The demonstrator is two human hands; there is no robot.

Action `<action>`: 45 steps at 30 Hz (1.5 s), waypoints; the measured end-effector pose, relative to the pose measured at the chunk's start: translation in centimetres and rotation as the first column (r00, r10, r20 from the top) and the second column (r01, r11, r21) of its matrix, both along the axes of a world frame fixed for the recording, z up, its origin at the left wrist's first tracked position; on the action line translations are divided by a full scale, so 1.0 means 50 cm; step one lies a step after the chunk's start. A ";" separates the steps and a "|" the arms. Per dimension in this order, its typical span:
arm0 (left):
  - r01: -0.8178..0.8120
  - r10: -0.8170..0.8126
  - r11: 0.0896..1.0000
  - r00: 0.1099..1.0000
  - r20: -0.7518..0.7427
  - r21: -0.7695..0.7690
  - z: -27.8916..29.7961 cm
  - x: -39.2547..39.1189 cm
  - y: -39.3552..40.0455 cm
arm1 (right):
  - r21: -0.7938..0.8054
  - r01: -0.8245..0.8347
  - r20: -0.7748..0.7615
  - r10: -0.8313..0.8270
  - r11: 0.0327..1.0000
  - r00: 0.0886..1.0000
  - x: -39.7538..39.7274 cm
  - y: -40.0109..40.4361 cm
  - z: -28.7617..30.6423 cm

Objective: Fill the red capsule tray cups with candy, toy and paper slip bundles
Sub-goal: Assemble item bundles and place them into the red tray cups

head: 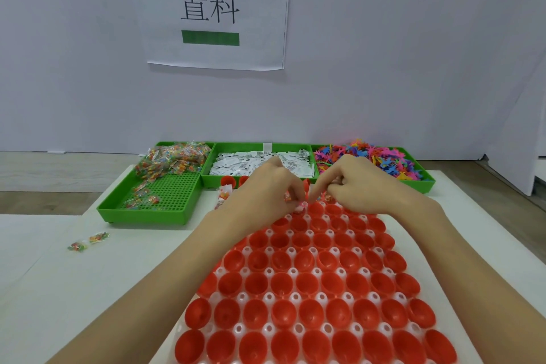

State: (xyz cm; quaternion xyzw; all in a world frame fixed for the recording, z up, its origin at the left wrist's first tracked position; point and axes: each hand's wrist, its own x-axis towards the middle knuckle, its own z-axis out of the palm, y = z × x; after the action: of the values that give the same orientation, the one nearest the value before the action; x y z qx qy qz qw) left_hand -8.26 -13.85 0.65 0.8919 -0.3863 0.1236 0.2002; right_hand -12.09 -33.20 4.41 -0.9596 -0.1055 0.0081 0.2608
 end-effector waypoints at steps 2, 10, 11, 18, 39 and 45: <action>0.001 -0.001 1.000 1.000 -0.006 0.001 0.000 0.000 0.002 | 0.004 0.002 0.000 -0.002 1.000 1.000 0.000 -0.003 -0.001; -0.020 0.016 0.993 0.999 -0.035 -0.116 0.037 -0.017 0.035 | 0.001 -0.034 0.114 0.033 0.999 0.993 0.005 -0.003 -0.014; -0.031 0.027 0.993 0.999 -0.031 -0.115 0.039 -0.023 0.040 | -0.006 -0.038 0.141 0.038 0.999 0.989 0.004 0.004 -0.018; -0.016 0.016 1.000 0.998 -0.058 -0.014 0.005 -0.061 0.068 | -0.064 -0.076 0.263 0.090 0.995 0.960 0.015 0.046 -0.058; -0.227 0.229 0.956 0.973 -0.013 -0.185 -0.018 -0.054 0.175 | 0.063 -0.015 0.322 -0.006 0.998 0.947 0.008 0.010 -0.031; -0.642 0.642 0.766 0.763 -0.076 0.030 -0.037 0.036 0.321 | 0.158 -0.040 0.297 -0.009 0.987 0.955 0.007 0.006 -0.022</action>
State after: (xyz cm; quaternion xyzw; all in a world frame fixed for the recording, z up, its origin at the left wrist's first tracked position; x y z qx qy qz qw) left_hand -6.45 2.22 -1.19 0.9747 -0.0496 0.1476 0.1604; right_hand -11.73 -32.90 3.33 -0.9247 -0.1512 -0.1425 0.3191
